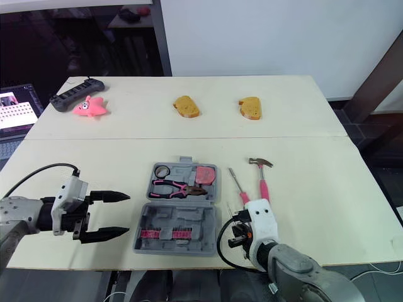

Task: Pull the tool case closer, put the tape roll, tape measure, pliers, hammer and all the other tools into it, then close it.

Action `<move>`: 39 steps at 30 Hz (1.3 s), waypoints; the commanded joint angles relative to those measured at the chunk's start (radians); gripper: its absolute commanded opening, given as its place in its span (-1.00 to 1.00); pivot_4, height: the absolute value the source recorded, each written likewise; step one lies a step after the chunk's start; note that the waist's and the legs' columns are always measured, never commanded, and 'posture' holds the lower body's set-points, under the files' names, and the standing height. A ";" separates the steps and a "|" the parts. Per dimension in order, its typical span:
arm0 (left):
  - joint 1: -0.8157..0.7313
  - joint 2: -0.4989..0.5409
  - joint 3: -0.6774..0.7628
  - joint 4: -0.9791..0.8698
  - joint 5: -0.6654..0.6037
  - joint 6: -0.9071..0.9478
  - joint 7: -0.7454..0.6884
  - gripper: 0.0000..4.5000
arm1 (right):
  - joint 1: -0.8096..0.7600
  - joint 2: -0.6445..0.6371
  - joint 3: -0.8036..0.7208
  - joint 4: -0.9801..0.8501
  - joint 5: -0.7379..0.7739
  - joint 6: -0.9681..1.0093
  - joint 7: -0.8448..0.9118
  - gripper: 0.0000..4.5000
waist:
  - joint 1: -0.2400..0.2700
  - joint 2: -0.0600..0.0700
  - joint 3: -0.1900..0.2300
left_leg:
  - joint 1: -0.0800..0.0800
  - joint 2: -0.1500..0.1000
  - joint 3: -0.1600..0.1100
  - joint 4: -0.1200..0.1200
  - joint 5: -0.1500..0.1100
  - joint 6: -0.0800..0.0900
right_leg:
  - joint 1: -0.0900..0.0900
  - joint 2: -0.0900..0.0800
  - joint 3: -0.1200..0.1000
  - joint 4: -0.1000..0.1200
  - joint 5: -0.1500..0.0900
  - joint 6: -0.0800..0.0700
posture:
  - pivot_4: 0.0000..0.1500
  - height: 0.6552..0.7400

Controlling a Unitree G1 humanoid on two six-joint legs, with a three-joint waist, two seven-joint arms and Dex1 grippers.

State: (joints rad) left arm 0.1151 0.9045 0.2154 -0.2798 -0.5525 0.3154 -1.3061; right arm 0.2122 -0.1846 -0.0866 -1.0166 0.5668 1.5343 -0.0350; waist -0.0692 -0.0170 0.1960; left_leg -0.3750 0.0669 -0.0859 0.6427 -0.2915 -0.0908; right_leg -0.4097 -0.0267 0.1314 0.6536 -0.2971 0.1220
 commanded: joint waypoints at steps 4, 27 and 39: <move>-0.005 0.021 0.025 -0.020 -0.003 -0.011 -0.003 1.00 | -0.031 0.031 0.040 0.050 -0.075 -0.046 -0.022 -0.99 | 0.000 0.000 0.000 | 0.000 0.000 0.000 0.000 0.000 0.000 | 0.000 0.000 0.000 0.000 0.000 0.000 | 1.00 1.00; 0.015 0.009 0.030 -0.028 0.002 -0.020 0.032 1.00 | -0.255 -0.377 -0.207 -0.031 0.159 0.069 0.491 0.98 | -0.001 0.000 0.000 | 0.000 0.000 0.001 0.000 0.000 0.000 | 0.001 0.000 0.000 -0.001 0.000 0.000 | 1.00 1.00; 0.007 0.000 0.011 -0.021 0.029 -0.048 0.049 1.00 | -0.638 -1.042 0.514 0.459 -0.621 -1.656 1.375 0.98 | -0.005 -0.001 0.004 | 0.000 0.000 0.003 0.001 0.000 0.000 | 0.002 -0.002 -0.001 -0.005 0.001 0.002 | 1.00 1.00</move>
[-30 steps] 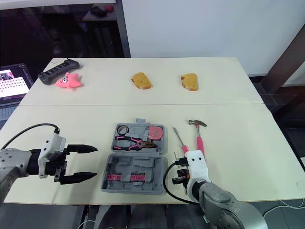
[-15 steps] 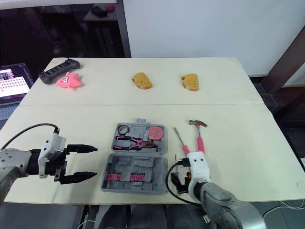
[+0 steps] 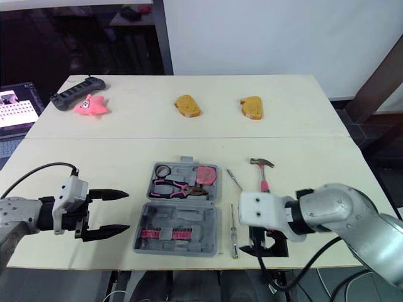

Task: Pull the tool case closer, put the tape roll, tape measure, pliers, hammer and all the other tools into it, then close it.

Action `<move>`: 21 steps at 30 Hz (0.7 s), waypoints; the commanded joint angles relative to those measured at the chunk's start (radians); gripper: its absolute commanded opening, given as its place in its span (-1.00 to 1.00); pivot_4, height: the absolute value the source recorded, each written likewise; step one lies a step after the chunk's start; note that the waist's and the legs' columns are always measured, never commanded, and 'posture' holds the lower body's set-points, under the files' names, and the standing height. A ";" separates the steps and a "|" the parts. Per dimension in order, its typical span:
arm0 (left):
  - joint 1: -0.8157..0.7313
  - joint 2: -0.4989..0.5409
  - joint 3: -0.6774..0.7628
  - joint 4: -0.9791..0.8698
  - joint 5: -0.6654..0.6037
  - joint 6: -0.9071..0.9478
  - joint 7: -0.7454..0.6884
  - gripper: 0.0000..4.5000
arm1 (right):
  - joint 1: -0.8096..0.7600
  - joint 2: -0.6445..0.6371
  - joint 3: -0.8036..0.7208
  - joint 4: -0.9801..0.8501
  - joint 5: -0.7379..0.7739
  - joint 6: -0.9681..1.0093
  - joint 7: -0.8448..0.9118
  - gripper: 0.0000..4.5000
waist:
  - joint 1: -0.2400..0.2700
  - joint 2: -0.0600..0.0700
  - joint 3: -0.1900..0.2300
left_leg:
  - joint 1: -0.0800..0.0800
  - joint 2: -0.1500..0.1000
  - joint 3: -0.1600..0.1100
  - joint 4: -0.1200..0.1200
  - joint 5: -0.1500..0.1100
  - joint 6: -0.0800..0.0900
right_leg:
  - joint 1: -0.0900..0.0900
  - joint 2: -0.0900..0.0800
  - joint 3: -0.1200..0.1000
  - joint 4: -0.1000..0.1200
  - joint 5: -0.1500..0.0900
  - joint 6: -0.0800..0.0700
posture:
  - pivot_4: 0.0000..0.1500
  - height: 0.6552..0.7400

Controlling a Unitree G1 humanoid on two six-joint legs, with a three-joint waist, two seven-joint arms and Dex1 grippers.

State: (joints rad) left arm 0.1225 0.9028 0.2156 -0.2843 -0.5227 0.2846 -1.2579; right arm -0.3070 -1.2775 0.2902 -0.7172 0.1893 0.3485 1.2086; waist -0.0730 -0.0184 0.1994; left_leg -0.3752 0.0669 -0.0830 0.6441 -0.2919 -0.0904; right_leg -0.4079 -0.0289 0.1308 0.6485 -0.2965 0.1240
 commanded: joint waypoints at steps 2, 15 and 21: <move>-0.002 -0.001 0.012 -0.019 -0.001 -0.016 0.007 1.00 | -0.208 0.121 0.226 0.268 -0.331 -0.701 0.188 0.98 | -0.003 0.001 0.001 | 0.001 0.000 0.001 0.000 0.000 0.000 | 0.000 0.000 0.000 0.001 0.001 -0.001 | 1.00 1.00; 0.057 -0.008 0.054 -0.090 -0.028 0.015 0.061 1.00 | -0.332 0.362 0.416 0.588 -0.658 -1.102 0.191 0.98 | 0.006 0.003 0.002 | 0.001 0.000 -0.001 0.002 0.000 0.000 | 0.000 0.001 0.000 0.006 0.002 0.002 | 1.00 1.00; 0.079 -0.013 0.066 -0.108 -0.034 0.022 0.079 1.00 | -0.351 0.421 0.448 0.679 -0.750 -1.156 0.158 0.98 | 0.005 0.003 0.002 | 0.002 0.000 -0.001 0.002 0.000 0.000 | 0.000 0.001 0.000 0.007 0.002 0.001 | 1.00 1.00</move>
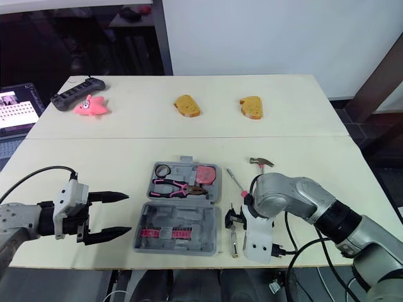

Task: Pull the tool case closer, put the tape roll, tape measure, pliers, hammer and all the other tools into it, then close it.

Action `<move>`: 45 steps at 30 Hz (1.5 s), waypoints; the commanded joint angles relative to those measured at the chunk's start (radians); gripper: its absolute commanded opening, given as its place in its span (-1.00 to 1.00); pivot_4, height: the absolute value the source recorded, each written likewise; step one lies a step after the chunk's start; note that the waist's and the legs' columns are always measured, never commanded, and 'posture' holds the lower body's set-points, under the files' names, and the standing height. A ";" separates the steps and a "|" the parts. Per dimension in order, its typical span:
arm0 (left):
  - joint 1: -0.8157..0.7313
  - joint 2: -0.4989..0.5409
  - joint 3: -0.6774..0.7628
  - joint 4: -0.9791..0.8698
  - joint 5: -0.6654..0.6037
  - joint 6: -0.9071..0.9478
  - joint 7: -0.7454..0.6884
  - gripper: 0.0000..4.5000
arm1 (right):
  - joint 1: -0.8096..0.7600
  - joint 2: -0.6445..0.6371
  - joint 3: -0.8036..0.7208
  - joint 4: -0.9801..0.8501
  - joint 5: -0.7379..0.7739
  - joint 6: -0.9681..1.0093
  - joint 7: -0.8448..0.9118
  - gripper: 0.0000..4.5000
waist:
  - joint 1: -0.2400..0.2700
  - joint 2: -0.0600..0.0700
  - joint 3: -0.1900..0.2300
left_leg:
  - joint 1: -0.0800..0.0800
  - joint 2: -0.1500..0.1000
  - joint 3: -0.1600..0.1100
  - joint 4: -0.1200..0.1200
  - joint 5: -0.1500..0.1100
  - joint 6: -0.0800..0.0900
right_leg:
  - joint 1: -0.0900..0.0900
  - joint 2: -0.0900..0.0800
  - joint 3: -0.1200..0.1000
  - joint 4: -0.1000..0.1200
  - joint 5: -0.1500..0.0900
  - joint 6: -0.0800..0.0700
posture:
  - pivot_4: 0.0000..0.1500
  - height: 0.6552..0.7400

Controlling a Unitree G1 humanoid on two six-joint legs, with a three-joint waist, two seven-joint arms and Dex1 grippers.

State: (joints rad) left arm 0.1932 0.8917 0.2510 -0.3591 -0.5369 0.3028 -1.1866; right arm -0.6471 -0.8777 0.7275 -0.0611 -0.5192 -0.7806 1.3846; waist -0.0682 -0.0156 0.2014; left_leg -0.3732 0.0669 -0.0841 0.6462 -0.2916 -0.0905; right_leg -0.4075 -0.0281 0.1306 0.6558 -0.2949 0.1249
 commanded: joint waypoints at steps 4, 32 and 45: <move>0.018 0.000 0.034 -0.041 -0.022 0.003 0.007 1.00 | -0.012 0.062 0.027 0.055 -0.085 -0.026 -0.027 0.98 | -0.003 -0.005 -0.003 | 0.001 0.000 0.000 0.000 0.000 0.000 | 0.001 0.000 0.000 0.000 0.001 0.001 | 1.00 1.00; -0.028 0.018 0.009 0.016 -0.004 -0.012 -0.038 1.00 | 0.000 0.145 0.041 0.035 -0.138 0.045 0.037 -0.96 | -0.005 -0.020 -0.012 | 0.019 0.001 -0.001 -0.003 0.000 0.001 | 0.017 0.002 0.000 -0.001 -0.002 -0.005 | 1.00 1.00; -0.061 0.010 -0.010 0.062 0.014 -0.034 -0.057 1.00 | 0.018 -0.100 -0.258 -0.228 0.409 0.341 0.095 -0.96 | 0.019 0.002 0.001 | 0.012 0.000 0.000 -0.002 -0.001 0.002 | 0.012 0.000 0.000 -0.001 -0.002 -0.004 | 1.00 1.00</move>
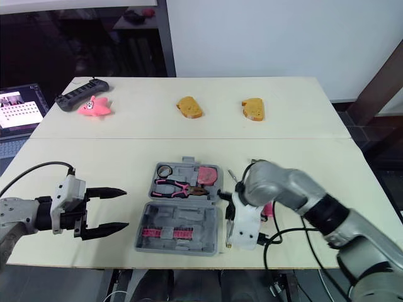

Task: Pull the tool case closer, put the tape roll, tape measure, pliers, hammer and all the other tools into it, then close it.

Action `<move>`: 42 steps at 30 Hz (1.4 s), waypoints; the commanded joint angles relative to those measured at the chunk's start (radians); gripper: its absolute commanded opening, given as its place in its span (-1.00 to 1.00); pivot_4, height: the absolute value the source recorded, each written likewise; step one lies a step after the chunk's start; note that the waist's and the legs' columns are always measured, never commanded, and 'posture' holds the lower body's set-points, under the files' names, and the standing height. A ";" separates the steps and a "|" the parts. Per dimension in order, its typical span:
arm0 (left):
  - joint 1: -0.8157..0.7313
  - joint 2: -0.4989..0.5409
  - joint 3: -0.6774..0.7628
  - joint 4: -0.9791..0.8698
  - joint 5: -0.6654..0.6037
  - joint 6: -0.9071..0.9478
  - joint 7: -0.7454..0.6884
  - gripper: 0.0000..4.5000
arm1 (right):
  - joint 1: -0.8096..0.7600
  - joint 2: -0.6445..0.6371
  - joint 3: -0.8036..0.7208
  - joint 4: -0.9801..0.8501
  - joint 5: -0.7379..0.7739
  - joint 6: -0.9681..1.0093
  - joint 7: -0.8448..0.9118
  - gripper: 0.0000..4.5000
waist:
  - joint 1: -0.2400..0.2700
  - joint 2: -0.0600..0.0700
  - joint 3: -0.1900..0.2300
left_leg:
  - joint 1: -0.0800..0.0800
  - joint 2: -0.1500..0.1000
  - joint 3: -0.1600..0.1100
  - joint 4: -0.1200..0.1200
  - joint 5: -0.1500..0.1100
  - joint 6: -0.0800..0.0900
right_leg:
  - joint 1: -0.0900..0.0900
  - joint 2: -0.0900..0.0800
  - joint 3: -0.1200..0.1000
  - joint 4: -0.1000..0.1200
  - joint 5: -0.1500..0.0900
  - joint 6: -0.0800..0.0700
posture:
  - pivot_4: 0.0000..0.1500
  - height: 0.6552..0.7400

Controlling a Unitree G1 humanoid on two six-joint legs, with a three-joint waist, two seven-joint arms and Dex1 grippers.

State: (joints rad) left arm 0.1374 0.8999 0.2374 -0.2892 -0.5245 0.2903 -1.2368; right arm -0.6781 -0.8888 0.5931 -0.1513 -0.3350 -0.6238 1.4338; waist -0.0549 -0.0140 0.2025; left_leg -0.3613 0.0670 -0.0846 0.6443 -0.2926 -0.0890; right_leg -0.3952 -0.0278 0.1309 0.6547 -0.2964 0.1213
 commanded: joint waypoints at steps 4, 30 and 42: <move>0.005 -0.001 0.006 -0.002 0.006 -0.034 -0.012 1.00 | 0.176 -0.239 -0.289 -0.339 0.536 0.684 0.058 -0.96 | 0.014 0.002 0.001 | -0.003 0.000 0.000 0.001 -0.001 0.002 | -0.002 0.000 0.000 0.000 0.000 0.000 | 1.00 1.00; -0.013 0.000 -0.020 0.035 0.020 -0.063 -0.046 1.00 | 0.674 0.416 -0.639 -0.666 0.963 2.238 -1.262 -0.96 | 0.010 -0.002 -0.002 | -0.026 0.000 -0.001 0.003 0.003 -0.004 | -0.026 0.001 -0.001 0.001 0.003 0.000 | 1.00 1.00; -0.030 0.002 -0.029 0.024 0.020 -0.045 -0.047 1.00 | 0.700 0.496 -0.592 -0.594 0.865 2.236 -1.346 -0.96 | 0.007 -0.010 -0.009 | -0.026 0.001 -0.001 0.002 0.003 -0.004 | -0.026 0.001 -0.001 0.001 0.003 0.000 | 1.00 1.00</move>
State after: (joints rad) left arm 0.1100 0.8919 0.2080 -0.2393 -0.5008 0.2491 -1.2796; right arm 0.0064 -0.3927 -0.0051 -0.7726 0.5604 1.6059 0.0998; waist -0.0474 -0.0236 0.1935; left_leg -0.3869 0.0676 -0.0855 0.6466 -0.2898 -0.0933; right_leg -0.4204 -0.0264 0.1301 0.6557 -0.2933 0.1214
